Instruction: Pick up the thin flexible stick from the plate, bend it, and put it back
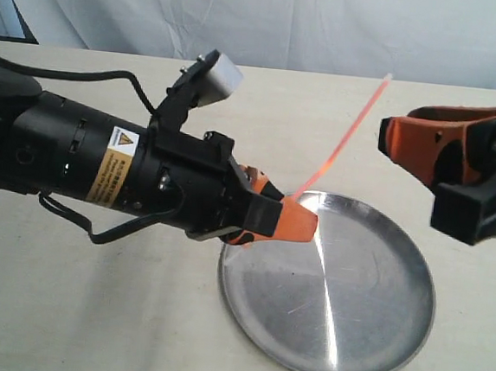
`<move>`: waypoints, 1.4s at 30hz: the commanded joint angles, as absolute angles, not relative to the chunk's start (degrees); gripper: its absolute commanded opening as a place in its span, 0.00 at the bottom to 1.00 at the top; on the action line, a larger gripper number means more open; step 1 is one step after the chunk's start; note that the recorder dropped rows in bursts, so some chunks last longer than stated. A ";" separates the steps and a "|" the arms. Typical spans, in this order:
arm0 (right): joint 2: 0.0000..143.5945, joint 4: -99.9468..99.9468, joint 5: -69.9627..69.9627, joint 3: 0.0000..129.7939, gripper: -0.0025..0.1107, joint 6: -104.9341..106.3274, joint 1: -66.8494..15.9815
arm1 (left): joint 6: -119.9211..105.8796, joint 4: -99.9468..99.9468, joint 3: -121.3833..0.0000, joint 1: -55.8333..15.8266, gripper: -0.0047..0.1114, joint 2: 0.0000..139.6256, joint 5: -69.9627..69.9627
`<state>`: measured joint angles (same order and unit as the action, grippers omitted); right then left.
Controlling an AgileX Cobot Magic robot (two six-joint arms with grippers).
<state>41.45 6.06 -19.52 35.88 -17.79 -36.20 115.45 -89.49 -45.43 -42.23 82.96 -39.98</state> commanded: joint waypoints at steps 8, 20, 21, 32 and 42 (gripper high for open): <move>47.06 22.55 -24.72 35.58 0.53 -55.55 -36.01 | 115.66 -88.68 -45.15 -42.41 0.04 82.67 -42.76; 58.04 20.40 -12.16 35.97 0.55 -61.57 -36.01 | 115.51 -90.41 -45.15 -42.41 0.04 82.67 -45.06; 58.01 20.26 -12.73 35.97 0.55 -61.57 -36.01 | 115.51 -90.41 -45.15 -42.41 0.04 82.67 -45.15; 44.13 22.42 -21.99 35.97 0.55 -61.20 -36.01 | 115.64 -90.18 -45.15 -42.41 0.04 82.67 -44.59; 49.70 20.98 -11.11 35.97 0.55 -61.63 -36.01 | 115.64 -89.15 -45.15 -42.41 0.04 82.67 -44.82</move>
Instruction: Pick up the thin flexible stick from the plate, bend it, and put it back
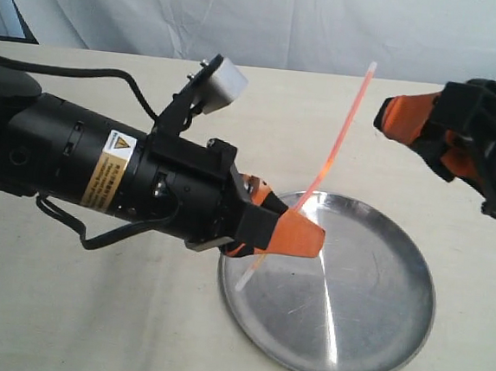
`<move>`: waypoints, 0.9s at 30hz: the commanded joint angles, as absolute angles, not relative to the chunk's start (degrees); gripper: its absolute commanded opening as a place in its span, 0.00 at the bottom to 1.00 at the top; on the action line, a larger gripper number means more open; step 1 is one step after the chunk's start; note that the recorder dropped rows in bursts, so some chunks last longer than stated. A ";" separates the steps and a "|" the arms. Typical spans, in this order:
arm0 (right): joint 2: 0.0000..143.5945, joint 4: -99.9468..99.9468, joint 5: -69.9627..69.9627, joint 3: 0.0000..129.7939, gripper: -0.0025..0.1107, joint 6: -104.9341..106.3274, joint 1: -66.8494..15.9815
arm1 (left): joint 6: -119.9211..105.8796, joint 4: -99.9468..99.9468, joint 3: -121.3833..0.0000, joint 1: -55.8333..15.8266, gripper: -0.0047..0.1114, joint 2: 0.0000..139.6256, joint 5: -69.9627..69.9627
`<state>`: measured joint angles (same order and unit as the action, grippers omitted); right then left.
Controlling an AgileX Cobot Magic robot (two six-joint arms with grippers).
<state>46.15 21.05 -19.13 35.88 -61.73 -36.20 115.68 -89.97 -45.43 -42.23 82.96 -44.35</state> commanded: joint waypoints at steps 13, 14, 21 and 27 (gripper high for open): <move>63.90 25.46 1.01 37.98 0.40 -61.33 -34.56 | 116.29 -89.15 -45.15 -42.41 0.04 82.67 -50.82; 64.21 26.09 -0.40 38.44 0.35 -60.77 -33.93 | 116.91 -89.25 -45.15 -42.41 0.04 82.67 -51.77; 62.31 30.61 -11.49 39.08 0.02 -57.73 -32.07 | 117.40 -86.40 -45.15 -42.41 0.04 82.15 -57.02; 56.56 28.17 -16.24 39.08 0.02 -52.61 -32.07 | 116.99 -86.35 -48.20 -42.41 0.04 80.45 -50.61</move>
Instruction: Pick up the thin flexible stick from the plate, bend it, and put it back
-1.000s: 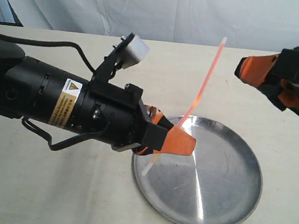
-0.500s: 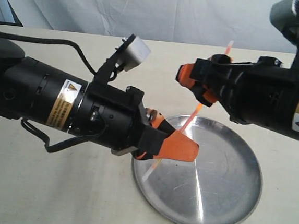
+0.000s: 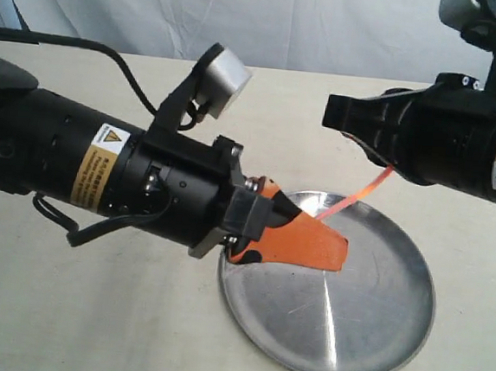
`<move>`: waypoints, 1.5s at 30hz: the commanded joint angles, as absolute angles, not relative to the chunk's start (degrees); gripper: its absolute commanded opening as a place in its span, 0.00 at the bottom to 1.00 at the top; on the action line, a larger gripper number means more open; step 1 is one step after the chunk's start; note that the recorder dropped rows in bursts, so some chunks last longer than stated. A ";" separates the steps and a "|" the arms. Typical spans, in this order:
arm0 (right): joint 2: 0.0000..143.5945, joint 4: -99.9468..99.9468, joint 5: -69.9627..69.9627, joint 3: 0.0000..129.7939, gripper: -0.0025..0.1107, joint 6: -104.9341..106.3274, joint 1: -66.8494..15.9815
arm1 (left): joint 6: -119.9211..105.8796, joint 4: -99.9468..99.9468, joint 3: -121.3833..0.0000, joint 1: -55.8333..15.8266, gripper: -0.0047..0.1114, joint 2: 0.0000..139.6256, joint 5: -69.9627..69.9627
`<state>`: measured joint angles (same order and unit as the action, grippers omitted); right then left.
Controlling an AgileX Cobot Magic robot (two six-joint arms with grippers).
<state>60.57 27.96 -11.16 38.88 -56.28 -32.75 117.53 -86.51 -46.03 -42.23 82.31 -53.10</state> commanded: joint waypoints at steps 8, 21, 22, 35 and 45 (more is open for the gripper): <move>47.26 19.12 -16.54 39.08 0.02 -45.33 -32.07 | 117.43 -90.80 -52.49 -42.41 0.04 80.04 -34.27; 49.89 22.22 -9.73 39.08 0.02 -43.00 -32.07 | 119.81 -91.64 -52.49 -51.91 0.04 80.04 -39.13; 50.79 22.22 -9.18 39.08 0.02 -43.00 -32.07 | 119.81 -91.64 -52.57 -52.45 0.04 80.04 -39.13; 53.30 7.47 -15.60 39.08 0.02 -31.32 -36.03 | 116.77 -99.95 -60.19 -51.53 0.04 80.04 -24.34; 45.86 13.28 -11.77 39.08 0.02 -31.55 -36.03 | 119.92 -99.95 -54.32 -51.53 0.04 85.03 -31.51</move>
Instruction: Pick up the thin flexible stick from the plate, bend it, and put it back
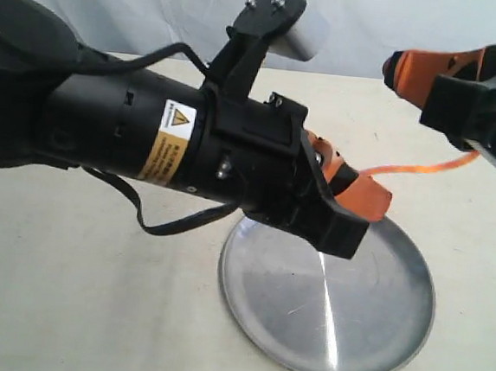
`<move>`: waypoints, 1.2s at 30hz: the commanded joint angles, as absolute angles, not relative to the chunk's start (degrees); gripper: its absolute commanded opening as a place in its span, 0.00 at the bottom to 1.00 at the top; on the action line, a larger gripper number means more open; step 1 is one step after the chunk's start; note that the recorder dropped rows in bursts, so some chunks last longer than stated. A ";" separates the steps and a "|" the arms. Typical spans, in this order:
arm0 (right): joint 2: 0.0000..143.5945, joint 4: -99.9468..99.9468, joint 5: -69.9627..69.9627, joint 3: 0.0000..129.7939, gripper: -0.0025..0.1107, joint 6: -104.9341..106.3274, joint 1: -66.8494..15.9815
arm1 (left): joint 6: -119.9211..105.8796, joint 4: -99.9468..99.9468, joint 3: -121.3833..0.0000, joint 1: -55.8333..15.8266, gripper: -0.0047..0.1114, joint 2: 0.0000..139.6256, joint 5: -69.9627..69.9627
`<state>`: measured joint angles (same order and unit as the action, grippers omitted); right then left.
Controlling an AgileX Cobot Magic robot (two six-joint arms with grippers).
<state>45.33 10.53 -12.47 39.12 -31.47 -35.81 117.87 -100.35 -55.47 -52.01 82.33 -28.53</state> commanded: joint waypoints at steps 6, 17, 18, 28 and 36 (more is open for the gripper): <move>51.58 18.16 -13.21 39.08 0.02 -31.55 -36.03 | 119.44 -95.27 -54.32 -51.53 0.04 83.12 -40.23; 50.63 9.78 -15.13 39.08 0.02 -31.66 -36.03 | 118.83 -99.95 -59.07 -49.42 0.04 79.36 -25.95; 49.45 9.23 -14.88 39.08 0.02 -31.66 -36.03 | 118.70 -99.95 -58.82 -48.74 0.04 79.70 -25.52; 43.13 11.29 -10.97 39.08 0.02 -31.66 -36.03 | 119.80 -99.46 -56.44 -47.61 0.04 86.72 -34.56; 51.37 16.41 -11.21 39.08 0.02 -31.66 -36.03 | 119.80 -94.36 -58.61 -52.51 0.04 86.17 -44.37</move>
<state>48.25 15.19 -12.17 38.88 -31.80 -35.89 119.52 -97.08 -56.96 -51.34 86.36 -42.22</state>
